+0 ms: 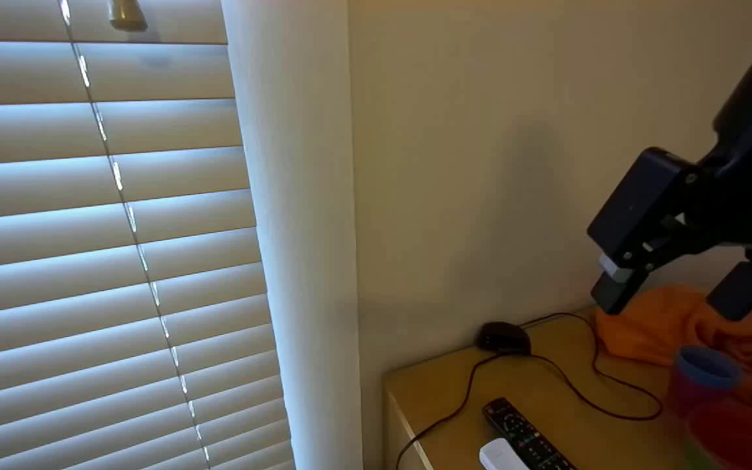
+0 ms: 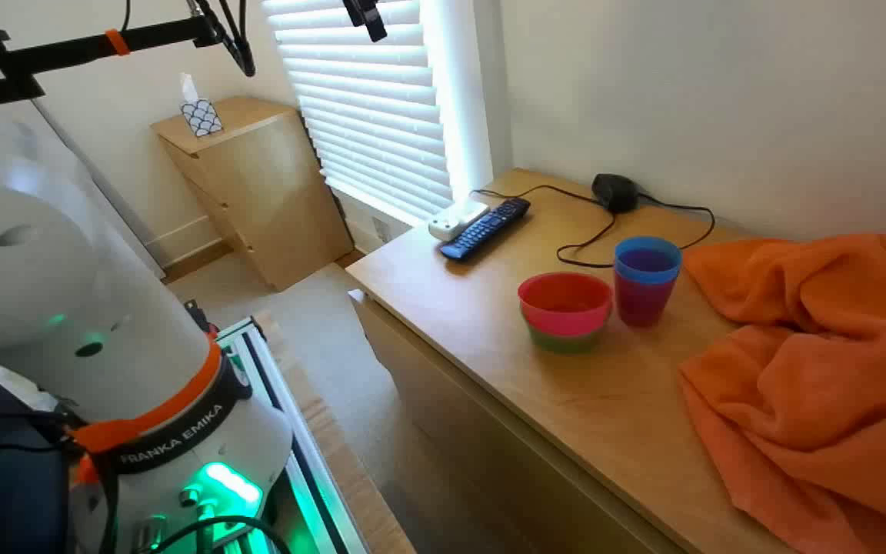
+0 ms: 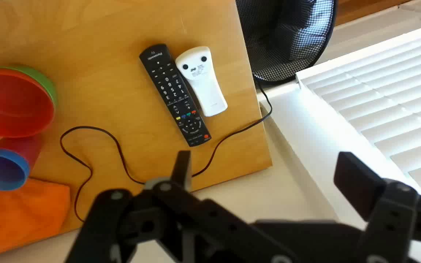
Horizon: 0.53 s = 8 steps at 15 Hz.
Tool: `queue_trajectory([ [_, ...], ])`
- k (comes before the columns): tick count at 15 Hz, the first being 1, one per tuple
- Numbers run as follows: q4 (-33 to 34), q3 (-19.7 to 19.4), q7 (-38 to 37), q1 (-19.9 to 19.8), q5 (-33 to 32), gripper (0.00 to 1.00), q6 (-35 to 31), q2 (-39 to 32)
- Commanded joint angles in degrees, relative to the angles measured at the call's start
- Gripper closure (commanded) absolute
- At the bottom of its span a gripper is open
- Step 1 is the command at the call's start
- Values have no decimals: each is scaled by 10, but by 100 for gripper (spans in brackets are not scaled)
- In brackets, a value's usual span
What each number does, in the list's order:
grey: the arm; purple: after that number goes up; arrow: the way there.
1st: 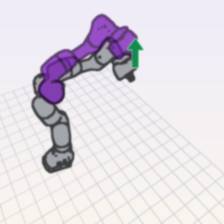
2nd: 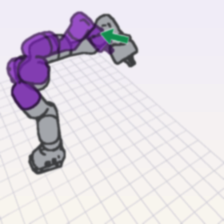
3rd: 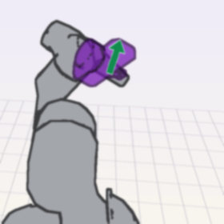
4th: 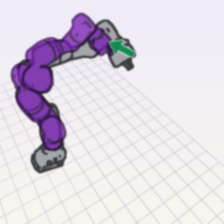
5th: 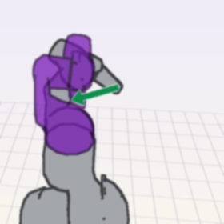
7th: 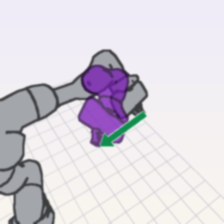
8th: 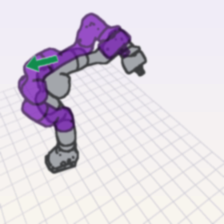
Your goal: Move the cups to the left
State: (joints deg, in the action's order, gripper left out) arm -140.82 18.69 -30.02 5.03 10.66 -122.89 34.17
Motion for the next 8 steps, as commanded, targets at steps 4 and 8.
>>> queue_trajectory([
  [4, -31, -34, -8, -6, 14, 0, -16, 21],
  [8, -126, -104, -14, -55, 16, 0, -34, 77],
])
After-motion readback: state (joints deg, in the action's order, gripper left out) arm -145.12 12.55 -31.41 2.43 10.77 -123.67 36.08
